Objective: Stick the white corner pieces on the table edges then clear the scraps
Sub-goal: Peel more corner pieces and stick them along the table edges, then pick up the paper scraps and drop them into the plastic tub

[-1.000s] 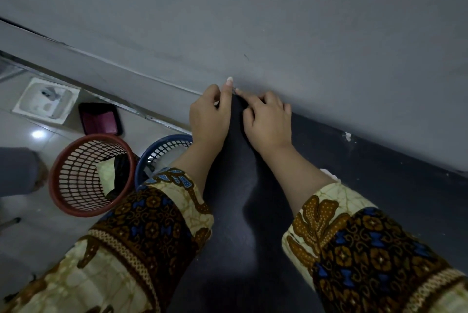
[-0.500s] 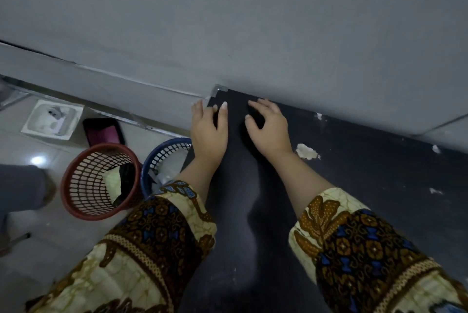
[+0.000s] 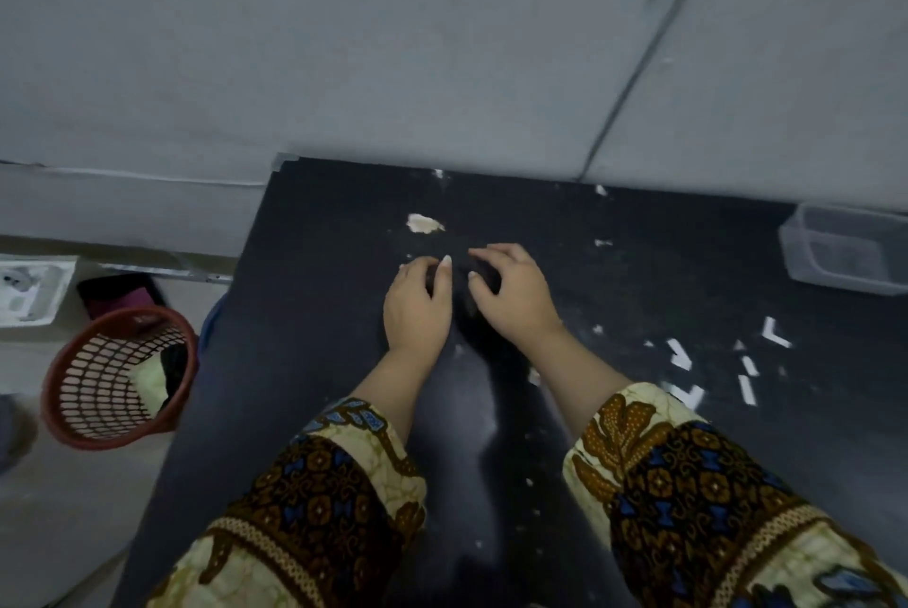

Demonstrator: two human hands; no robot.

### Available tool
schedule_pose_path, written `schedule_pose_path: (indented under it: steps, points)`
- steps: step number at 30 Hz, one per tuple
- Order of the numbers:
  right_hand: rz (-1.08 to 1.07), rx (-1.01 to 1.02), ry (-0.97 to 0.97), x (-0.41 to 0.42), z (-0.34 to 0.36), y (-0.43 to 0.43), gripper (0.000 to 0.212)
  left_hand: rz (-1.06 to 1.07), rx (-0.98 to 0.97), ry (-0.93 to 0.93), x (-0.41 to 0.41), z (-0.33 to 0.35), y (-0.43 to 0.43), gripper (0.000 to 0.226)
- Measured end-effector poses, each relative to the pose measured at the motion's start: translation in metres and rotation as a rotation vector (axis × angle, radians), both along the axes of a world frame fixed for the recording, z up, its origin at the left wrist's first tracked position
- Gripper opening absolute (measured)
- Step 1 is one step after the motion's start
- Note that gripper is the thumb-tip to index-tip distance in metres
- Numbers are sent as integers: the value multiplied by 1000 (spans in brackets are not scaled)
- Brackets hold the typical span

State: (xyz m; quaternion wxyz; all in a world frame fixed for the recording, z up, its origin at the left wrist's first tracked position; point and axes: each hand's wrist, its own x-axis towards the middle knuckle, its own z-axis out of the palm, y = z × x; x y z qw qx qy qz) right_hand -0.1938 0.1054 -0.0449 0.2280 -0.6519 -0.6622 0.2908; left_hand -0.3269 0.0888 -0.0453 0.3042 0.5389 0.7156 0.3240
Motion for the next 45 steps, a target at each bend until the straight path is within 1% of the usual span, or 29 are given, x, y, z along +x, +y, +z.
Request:
schedule_pose_path:
  steps: [2,5,8,10,13,16,18,20,23,25,29,31,32,34,36,39,42,45]
  points:
    - [-3,10,-20,35,4,-24,39,-44,-1,6,35,9,-19,33]
    - [-2,3,-92,92,10,-59,38,-140,-53,29,88,11,-43,35]
    - [-31,-69,-184,153,9,-87,39,-270,-160,44,142,7,-67,40]
    - [-71,-117,-244,190,5,-102,40,-326,-197,34,174,6,-81,41]
    - [-184,-185,-347,238,1,-118,45,-368,-235,16,212,6,-99,40]
    - [-252,-265,-422,271,-2,-132,56,-387,-274,28,236,6,-108,36]
    - [-244,-304,-414,286,-6,-138,60,-401,-295,65,245,5,-108,29]
    - [-243,-299,-384,291,-11,-140,52,-448,-308,108,246,3,-106,29]
    - [-243,-231,-325,294,-17,-136,27,-490,-338,166,251,0,-100,45]
    - [-222,-203,-284,294,-18,-130,19,-501,-351,203,256,-1,-95,59]
    - [-122,-177,-186,297,-15,-120,21,-526,-346,265,268,-7,-91,86]
    - [-126,-162,-135,302,-15,-115,35,-550,-343,313,273,-11,-88,93]
    - [-166,-143,-111,307,-15,-113,39,-562,-339,341,276,-13,-87,94]
    - [-268,-88,-114,318,-16,-106,40,-568,-320,384,279,-16,-84,91]
    - [-337,-66,-206,329,-16,-100,42,-553,-298,389,280,-18,-83,82]
    - [-356,-149,-368,339,-17,-95,58,-518,-261,358,281,-20,-82,67]
    - [-240,-193,-443,337,-17,-93,70,-479,-234,334,284,-20,-79,53]
    - [-41,-183,-420,325,-13,-93,70,-447,-218,338,286,-21,-77,41]
